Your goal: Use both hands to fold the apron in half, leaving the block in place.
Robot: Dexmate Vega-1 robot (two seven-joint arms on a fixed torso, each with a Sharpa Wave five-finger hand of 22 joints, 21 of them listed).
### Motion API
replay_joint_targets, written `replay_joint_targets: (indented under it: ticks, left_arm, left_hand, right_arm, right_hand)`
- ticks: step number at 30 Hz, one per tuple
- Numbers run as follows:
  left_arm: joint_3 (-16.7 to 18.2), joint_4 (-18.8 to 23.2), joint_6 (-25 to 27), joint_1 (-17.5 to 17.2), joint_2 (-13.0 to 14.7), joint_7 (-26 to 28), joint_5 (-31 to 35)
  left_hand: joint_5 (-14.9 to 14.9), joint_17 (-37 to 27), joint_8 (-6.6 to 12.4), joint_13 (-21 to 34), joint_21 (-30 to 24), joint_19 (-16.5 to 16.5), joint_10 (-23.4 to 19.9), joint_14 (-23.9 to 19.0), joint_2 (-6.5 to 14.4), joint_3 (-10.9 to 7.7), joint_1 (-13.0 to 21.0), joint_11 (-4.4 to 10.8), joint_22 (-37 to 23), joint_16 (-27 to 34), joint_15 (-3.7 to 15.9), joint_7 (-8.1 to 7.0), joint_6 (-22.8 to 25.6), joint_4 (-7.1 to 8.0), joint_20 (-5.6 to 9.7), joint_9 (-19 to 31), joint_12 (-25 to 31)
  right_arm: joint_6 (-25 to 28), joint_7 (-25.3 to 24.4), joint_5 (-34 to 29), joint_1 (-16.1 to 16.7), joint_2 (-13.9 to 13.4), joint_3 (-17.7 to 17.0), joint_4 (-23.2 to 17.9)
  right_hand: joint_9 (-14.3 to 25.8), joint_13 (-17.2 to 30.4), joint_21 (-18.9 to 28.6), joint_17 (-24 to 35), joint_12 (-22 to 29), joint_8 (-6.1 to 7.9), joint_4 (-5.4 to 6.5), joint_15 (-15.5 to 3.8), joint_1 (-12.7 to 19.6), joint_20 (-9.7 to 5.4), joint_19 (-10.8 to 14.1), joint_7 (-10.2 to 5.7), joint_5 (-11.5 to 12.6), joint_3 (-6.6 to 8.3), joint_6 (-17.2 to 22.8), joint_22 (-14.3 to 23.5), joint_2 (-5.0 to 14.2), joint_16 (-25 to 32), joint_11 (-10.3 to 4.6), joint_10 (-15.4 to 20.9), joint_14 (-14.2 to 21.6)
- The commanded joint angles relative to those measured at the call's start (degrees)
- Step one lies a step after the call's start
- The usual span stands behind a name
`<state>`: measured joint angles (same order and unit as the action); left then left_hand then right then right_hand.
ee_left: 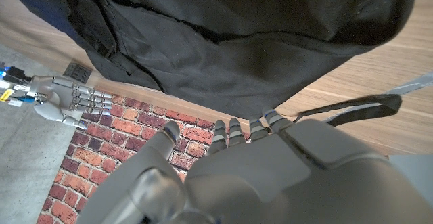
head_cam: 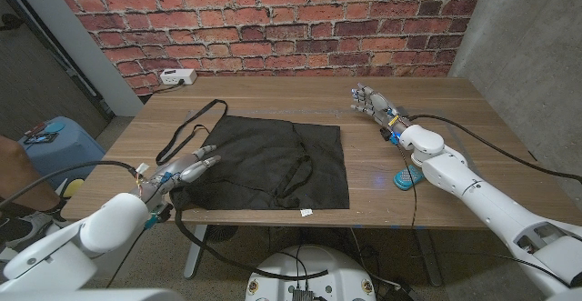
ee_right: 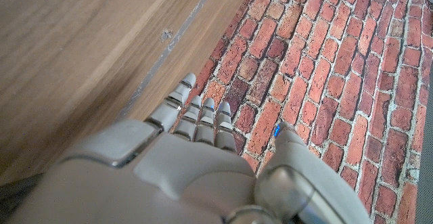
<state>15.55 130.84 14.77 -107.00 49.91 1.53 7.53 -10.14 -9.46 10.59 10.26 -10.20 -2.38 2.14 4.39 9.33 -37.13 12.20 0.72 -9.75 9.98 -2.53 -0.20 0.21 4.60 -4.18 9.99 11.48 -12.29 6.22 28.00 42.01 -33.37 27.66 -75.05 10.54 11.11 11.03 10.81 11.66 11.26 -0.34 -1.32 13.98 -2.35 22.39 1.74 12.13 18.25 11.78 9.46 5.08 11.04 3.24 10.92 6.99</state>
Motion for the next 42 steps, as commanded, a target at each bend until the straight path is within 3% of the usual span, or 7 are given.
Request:
replay_joint_targets:
  ticks: [1,7,18,31,42]
  left_arm:
    - [2.3,1.8,0.4,-2.9,-1.6,-3.5,6.7]
    - [3.5,2.2,0.4,-4.1,-1.9,-5.7,10.3]
    - [6.1,3.0,-1.2,-5.9,-3.6,-9.3,17.0]
    - [4.5,2.9,-1.0,-6.3,-6.3,-10.0,23.6]
    - [3.1,2.6,-0.6,-6.7,-7.0,-9.0,30.0]
  left_hand:
    - [0.0,-0.2,0.28,0.2,-0.4,0.0,-0.3,-0.2,-0.1,-0.27,-0.3,0.3,-0.2,0.3,0.34,-0.06,0.6,0.33,0.12,0.2,0.3]
    - [0.0,-0.2,0.25,0.2,-0.4,-0.1,-0.3,-0.3,-0.1,-0.27,-0.4,0.31,-0.2,0.3,0.46,-0.11,0.7,0.41,0.23,0.2,0.3]
    - [0.0,-0.3,0.15,0.2,-0.5,-0.3,-0.4,-0.5,-0.1,-0.28,-0.7,0.31,-0.2,0.3,0.52,-0.17,0.6,0.61,0.34,0.2,0.2]
    - [0.0,-0.3,0.06,0.2,-0.5,-0.2,-0.3,-0.4,-0.1,-0.28,-1.0,0.39,-0.2,0.3,0.57,-0.36,0.5,0.89,0.55,0.2,0.1]
    - [0.0,-0.4,0.07,0.2,-0.6,-0.2,-0.2,-0.4,-0.2,-0.18,-1.4,0.43,-0.2,0.3,0.56,-0.33,0.7,1.21,0.29,0.3,0.1]
  right_arm:
    - [1.3,-0.3,-1.5,0.0,-1.2,0.4,-1.5]
    - [3.5,-0.4,-4.5,-0.5,-3.3,1.6,-4.3]
    - [5.7,-1.8,-6.2,0.0,-4.0,2.3,-6.9]
    - [6.9,-3.4,-8.0,0.2,-4.1,2.8,-8.6]
    - [10.5,-7.8,-10.9,1.2,-4.1,3.5,-10.8]
  right_hand:
    - [0.1,0.0,0.2,0.1,0.2,0.25,-0.52,-0.05,0.7,-1.37,0.5,0.25,-0.2,0.13,0.6,0.3,-0.26,0.5,0.0,0.6,0.6]
    - [0.1,0.1,0.1,0.1,0.1,0.2,-1.02,0.2,1.0,-1.37,0.4,0.33,-0.3,0.18,0.7,0.3,-0.53,0.2,0.17,0.4,0.0]
    - [0.1,0.1,0.0,0.1,0.1,0.18,-1.6,0.19,1.5,-1.53,0.1,0.49,-0.4,0.31,0.8,0.3,-0.64,0.1,0.11,0.5,-0.3]
    - [0.1,0.2,0.2,0.0,0.5,0.42,-3.36,0.48,3.3,-1.24,0.8,0.77,-0.6,0.58,1.9,0.3,-1.01,0.4,0.42,2.0,0.6]
    - [0.1,0.4,0.8,0.3,1.8,1.45,-5.57,0.94,5.2,0.32,3.5,1.48,-1.0,0.41,6.3,0.3,-1.37,1.5,1.17,6.8,4.0]
